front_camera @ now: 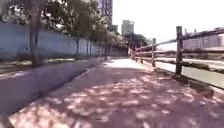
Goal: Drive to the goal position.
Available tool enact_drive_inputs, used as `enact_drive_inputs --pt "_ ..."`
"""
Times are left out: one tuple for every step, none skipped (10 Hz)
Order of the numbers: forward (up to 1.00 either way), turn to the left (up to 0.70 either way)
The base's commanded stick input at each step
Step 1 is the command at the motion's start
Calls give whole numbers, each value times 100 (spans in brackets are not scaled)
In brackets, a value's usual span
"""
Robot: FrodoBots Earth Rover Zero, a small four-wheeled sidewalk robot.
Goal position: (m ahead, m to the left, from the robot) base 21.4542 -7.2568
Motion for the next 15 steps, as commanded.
enact_drive_inputs --pt "100 0" --pt "100 0" --pt "100 0" --pt "100 0" --pt "100 0" --pt "100 0" --pt "100 0" --pt "100 0" --pt "100 0" --pt "100 0" --pt "100 0" --pt "100 0" --pt "100 0" --pt "100 0" --pt "100 0"
